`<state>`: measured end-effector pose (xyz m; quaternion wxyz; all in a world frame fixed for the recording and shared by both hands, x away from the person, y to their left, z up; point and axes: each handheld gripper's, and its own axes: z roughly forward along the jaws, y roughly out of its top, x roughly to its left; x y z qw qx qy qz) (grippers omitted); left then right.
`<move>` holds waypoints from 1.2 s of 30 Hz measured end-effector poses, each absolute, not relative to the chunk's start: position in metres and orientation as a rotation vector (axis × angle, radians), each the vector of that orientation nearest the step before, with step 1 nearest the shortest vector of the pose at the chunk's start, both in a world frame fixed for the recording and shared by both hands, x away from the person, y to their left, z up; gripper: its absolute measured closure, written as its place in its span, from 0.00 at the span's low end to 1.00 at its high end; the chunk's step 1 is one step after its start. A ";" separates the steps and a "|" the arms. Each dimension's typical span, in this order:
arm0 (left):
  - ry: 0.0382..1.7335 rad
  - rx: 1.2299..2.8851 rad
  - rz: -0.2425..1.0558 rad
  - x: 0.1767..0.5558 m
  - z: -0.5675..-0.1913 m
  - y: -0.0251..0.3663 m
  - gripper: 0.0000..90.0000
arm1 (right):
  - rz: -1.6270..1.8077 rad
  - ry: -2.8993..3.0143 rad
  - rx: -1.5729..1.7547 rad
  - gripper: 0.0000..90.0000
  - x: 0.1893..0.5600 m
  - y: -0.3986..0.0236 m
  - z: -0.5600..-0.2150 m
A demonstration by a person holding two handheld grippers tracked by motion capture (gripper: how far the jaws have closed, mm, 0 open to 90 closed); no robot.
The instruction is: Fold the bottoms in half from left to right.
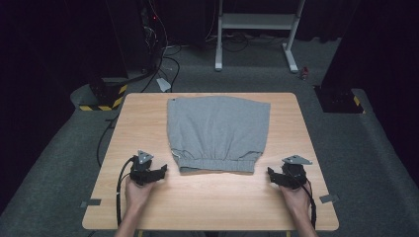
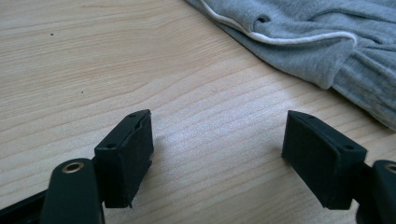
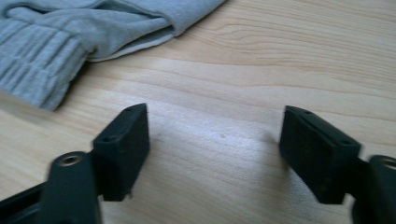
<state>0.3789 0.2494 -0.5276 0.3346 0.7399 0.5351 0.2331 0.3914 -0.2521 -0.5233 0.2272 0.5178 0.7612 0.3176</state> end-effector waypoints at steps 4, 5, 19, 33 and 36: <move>1.414 1.880 0.573 0.381 -0.528 0.252 0.27 | 0.909 2.043 1.466 0.26 0.391 -0.255 -0.522; 1.414 1.880 0.573 0.381 -0.528 0.252 0.27 | 0.909 2.043 1.466 0.26 0.391 -0.255 -0.522; 1.364 1.895 0.484 0.382 -0.517 0.250 0.27 | 1.000 2.045 1.482 0.42 0.393 -0.261 -0.516; 1.265 1.926 0.495 0.401 -0.488 0.220 0.33 | 1.090 2.071 1.474 0.52 0.399 -0.247 -0.499; 1.267 1.924 0.473 0.407 -0.488 0.213 0.35 | 1.128 2.083 1.446 0.56 0.404 -0.239 -0.495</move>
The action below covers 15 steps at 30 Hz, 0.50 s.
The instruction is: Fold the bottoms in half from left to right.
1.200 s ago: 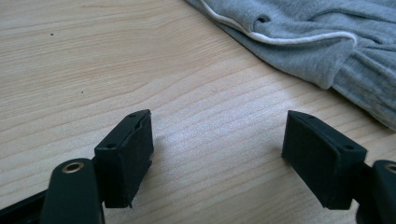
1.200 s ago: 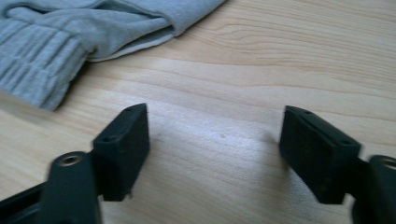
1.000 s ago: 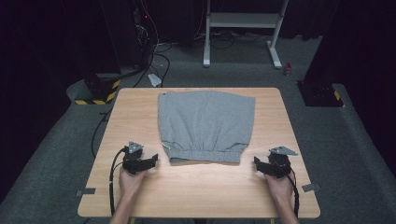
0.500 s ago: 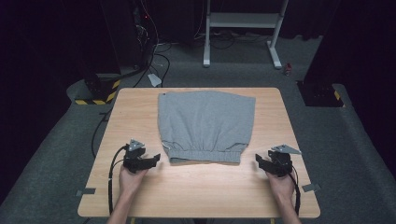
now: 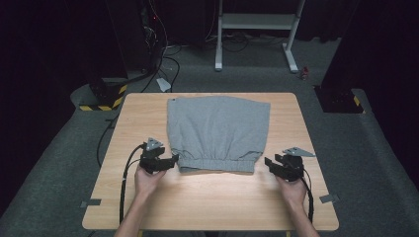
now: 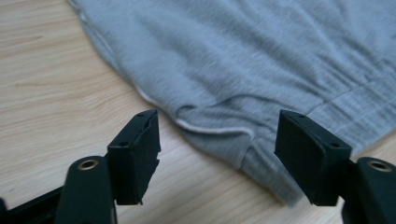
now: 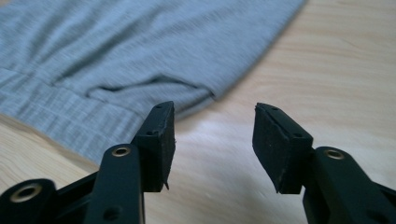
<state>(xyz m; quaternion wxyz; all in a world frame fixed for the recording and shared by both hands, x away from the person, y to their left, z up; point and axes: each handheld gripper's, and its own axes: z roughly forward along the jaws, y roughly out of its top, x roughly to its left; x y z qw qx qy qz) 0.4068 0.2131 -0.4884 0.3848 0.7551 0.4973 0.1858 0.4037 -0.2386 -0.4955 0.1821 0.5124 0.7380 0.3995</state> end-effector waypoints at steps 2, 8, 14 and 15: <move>1.272 1.927 0.459 0.411 -0.489 0.208 0.35 | 1.139 2.097 1.428 0.57 0.409 -0.231 -0.495; 1.256 1.924 0.461 0.422 -0.490 0.195 0.37 | 1.147 2.148 1.392 0.57 0.424 -0.207 -0.494; 1.252 1.963 0.451 0.431 -0.498 0.180 0.40 | 1.110 2.181 1.368 0.55 0.437 -0.191 -0.499; 1.251 1.976 0.450 0.432 -0.500 0.177 0.40 | 1.109 2.181 1.366 0.54 0.439 -0.189 -0.500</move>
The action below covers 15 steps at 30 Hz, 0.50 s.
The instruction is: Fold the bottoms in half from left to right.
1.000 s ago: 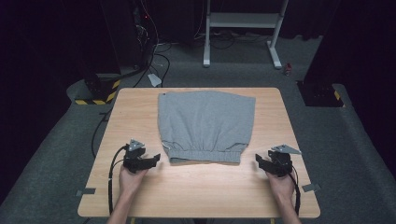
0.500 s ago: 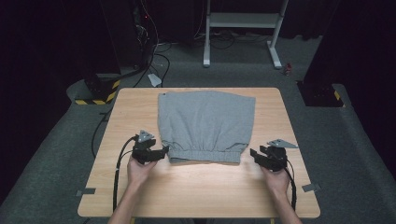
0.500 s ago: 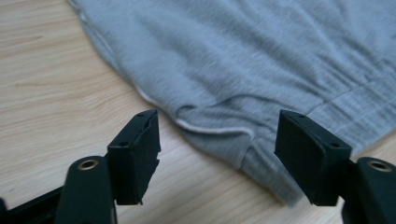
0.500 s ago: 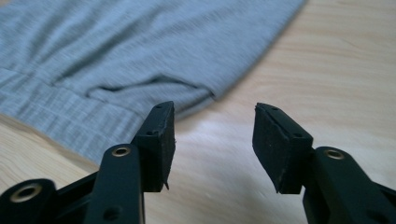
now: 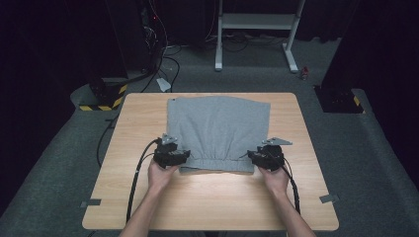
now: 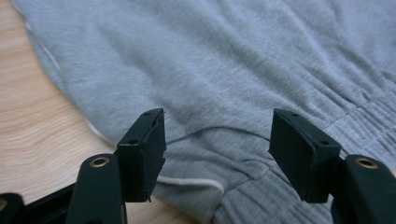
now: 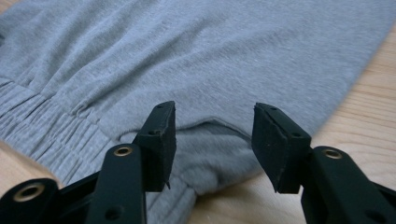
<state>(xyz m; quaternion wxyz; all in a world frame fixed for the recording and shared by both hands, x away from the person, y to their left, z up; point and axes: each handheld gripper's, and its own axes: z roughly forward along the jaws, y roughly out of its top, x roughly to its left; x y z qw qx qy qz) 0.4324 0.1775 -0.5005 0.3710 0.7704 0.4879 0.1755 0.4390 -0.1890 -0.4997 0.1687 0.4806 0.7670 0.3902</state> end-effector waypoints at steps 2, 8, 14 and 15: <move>1.252 1.994 0.456 0.435 -0.504 0.174 0.40 | 1.098 2.194 1.376 0.53 0.441 -0.186 -0.502; 1.254 2.038 0.471 0.436 -0.511 0.168 0.41 | 1.041 2.226 1.380 0.51 0.444 -0.179 -0.510; 1.277 2.030 0.462 0.435 -0.518 0.171 0.36 | 1.017 2.238 1.383 0.51 0.445 -0.177 -0.514; 1.274 2.030 0.461 0.435 -0.518 0.171 0.36 | 1.009 2.241 1.388 0.51 0.445 -0.176 -0.515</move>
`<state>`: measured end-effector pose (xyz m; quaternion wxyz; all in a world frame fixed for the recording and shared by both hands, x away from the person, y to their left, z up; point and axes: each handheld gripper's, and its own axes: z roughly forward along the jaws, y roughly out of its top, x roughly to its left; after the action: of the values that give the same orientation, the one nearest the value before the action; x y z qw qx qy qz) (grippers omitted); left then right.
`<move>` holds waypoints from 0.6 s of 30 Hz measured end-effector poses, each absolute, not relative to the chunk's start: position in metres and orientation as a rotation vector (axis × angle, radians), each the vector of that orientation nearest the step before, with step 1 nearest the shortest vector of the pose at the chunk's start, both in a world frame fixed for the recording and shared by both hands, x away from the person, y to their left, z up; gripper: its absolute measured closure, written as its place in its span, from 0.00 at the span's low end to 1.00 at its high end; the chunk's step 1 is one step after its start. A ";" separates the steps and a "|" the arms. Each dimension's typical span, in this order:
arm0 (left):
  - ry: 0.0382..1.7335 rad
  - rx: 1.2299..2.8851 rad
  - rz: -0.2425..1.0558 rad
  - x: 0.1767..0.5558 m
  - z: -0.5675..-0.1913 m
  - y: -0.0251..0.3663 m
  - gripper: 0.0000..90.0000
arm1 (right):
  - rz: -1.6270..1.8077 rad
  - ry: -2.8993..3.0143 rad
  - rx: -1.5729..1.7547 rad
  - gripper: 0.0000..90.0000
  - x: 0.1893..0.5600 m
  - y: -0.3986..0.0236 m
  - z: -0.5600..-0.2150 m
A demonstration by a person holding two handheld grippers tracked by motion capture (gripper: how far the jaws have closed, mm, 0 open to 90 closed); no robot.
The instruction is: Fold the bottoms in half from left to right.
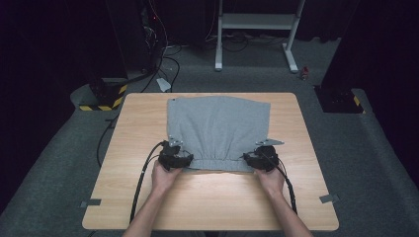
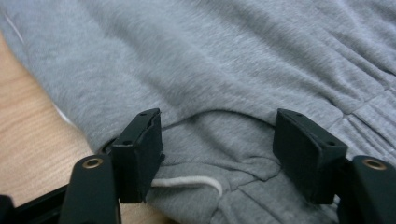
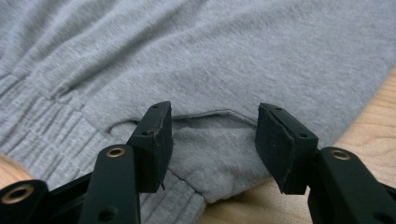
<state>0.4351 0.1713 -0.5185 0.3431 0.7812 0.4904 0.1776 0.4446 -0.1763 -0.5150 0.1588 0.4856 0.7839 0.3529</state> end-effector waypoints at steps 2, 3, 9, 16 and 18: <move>1.265 2.042 0.469 0.434 -0.519 0.171 0.36 | 0.993 2.245 1.366 0.51 0.445 -0.176 -0.517; 1.263 2.045 0.473 0.434 -0.519 0.170 0.36 | 0.989 2.251 1.370 0.51 0.444 -0.176 -0.517; 1.253 2.063 0.505 0.428 -0.519 0.166 0.38 | 0.938 2.269 1.303 0.51 0.438 -0.175 -0.517; 1.226 2.069 0.486 0.418 -0.519 0.162 0.38 | 0.929 2.291 1.290 0.51 0.426 -0.183 -0.516; 1.230 2.062 0.484 0.415 -0.520 0.160 0.37 | 0.930 2.292 1.286 0.51 0.421 -0.185 -0.516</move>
<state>0.4147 0.1601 -0.5197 0.3393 0.7920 0.4723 0.1860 0.4213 -0.1849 -0.5161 0.1757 0.4542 0.8093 0.3285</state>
